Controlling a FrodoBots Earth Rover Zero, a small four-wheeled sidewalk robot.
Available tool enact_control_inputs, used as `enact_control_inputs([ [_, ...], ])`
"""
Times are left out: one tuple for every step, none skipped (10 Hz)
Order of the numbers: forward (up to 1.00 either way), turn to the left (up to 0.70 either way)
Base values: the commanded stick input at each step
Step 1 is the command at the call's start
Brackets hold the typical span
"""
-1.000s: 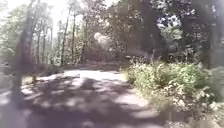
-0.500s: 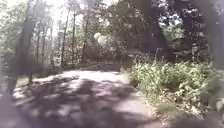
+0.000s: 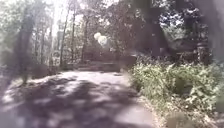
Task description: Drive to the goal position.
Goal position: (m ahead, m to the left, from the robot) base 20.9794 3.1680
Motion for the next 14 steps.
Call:
enact_control_inputs([
  [0.45,0.27],
  [0.45,0.27],
  [0.45,0.05],
  [0.45,0.00],
  [0.45,0.00],
  [0.45,0.00],
  [0.45,0.00],
  [0.45,0.00],
  [0.45,0.00],
  [0.45,0.00],
  [0.45,0.00],
  [0.45,0.00],
  [0.45,0.00],
  [0.45,0.00],
])
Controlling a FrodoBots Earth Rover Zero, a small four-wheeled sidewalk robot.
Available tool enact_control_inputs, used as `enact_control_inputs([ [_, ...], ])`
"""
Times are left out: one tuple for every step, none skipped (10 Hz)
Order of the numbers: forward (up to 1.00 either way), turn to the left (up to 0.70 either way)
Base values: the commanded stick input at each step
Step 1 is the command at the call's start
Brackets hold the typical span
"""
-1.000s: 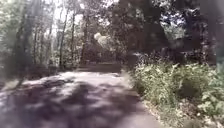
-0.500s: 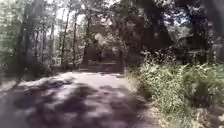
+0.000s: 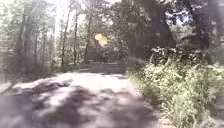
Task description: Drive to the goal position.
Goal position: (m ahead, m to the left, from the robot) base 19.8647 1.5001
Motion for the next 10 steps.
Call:
enact_control_inputs([
  [0.45,0.00],
  [0.45,0.00],
  [0.45,0.00],
  [0.45,0.00],
  [0.45,0.00],
  [0.45,0.00],
  [0.45,0.00],
  [0.45,0.00],
  [0.45,0.00],
  [0.45,0.00],
])
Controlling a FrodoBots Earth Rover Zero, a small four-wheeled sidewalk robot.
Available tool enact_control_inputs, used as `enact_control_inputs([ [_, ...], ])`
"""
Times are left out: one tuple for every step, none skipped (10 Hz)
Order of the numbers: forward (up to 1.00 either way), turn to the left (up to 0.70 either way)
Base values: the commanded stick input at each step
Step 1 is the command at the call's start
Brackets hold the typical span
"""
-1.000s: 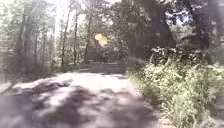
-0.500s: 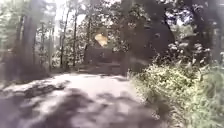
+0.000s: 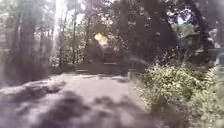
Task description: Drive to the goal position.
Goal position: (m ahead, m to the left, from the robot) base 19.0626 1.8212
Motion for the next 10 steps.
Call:
enact_control_inputs([
  [0.45,0.00],
  [0.45,0.00],
  [0.45,0.00],
  [0.45,0.00],
  [0.45,0.00],
  [0.45,0.00],
  [0.45,0.00],
  [0.45,0.00],
  [0.45,0.00],
  [0.45,0.00],
])
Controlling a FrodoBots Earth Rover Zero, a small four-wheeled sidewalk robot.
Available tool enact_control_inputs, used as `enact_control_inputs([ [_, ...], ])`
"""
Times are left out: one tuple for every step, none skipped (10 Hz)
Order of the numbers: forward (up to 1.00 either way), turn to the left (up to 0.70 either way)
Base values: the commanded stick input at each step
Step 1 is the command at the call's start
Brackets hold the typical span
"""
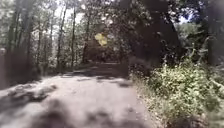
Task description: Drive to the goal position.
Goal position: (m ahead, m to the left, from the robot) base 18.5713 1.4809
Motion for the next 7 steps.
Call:
enact_control_inputs([
  [0.45,0.00],
  [0.45,0.00],
  [0.45,0.09],
  [0.45,0.27],
  [0.45,0.27],
  [0.45,0.27],
  [0.45,0.27],
])
